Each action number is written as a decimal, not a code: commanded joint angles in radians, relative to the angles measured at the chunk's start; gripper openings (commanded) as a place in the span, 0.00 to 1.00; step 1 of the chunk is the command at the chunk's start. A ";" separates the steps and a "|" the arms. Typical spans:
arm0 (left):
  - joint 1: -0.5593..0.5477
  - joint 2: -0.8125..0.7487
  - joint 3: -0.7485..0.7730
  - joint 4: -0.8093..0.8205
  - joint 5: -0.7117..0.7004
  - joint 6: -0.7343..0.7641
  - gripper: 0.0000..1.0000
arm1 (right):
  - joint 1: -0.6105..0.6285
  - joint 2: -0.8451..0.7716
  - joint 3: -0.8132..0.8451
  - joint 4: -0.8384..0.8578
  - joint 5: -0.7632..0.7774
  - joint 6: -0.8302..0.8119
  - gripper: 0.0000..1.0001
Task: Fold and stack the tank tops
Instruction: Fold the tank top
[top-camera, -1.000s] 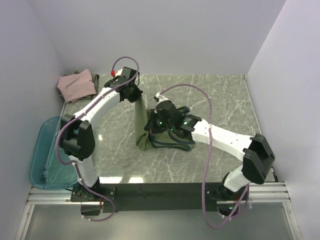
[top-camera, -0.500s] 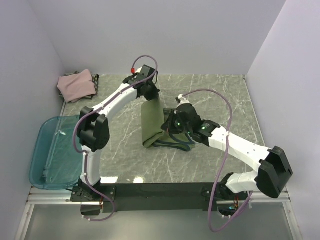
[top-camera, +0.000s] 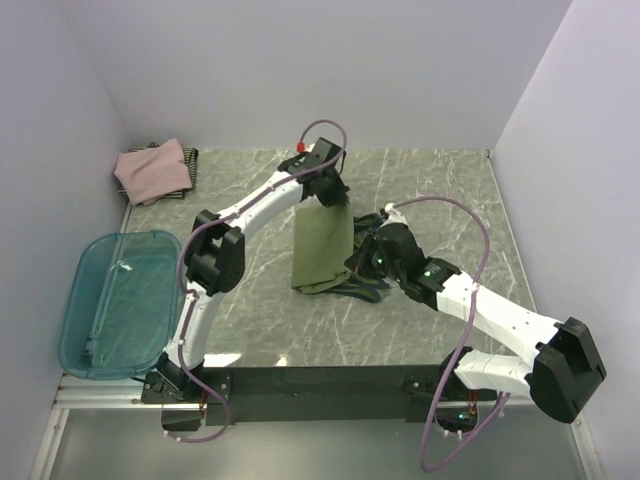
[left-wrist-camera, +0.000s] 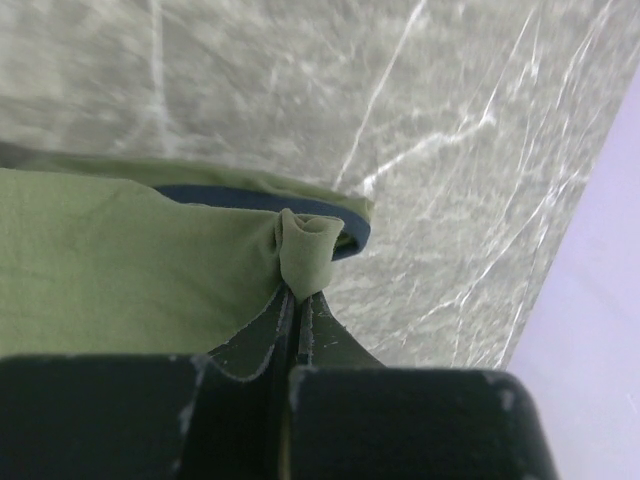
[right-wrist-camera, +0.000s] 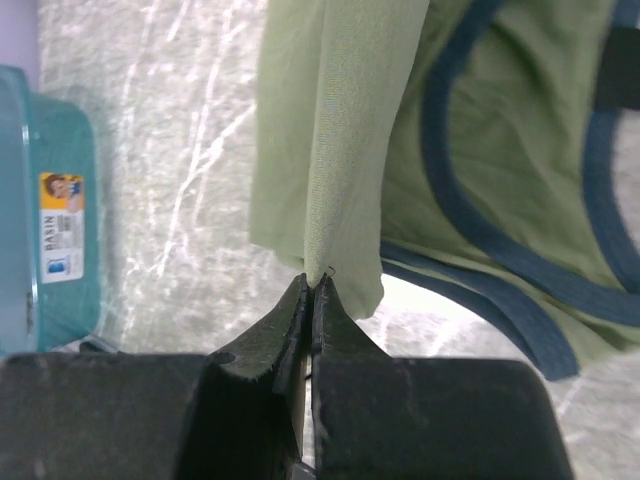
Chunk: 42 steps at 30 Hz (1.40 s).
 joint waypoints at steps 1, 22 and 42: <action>0.000 0.036 0.058 0.141 -0.022 -0.022 0.01 | 0.002 -0.068 -0.041 -0.007 -0.029 0.031 0.00; -0.077 0.185 0.046 0.362 0.098 -0.029 0.01 | -0.073 -0.196 -0.276 -0.015 0.065 0.109 0.00; 0.115 -0.261 -0.251 0.221 0.004 0.105 0.60 | -0.198 0.055 0.047 -0.222 0.202 -0.020 0.49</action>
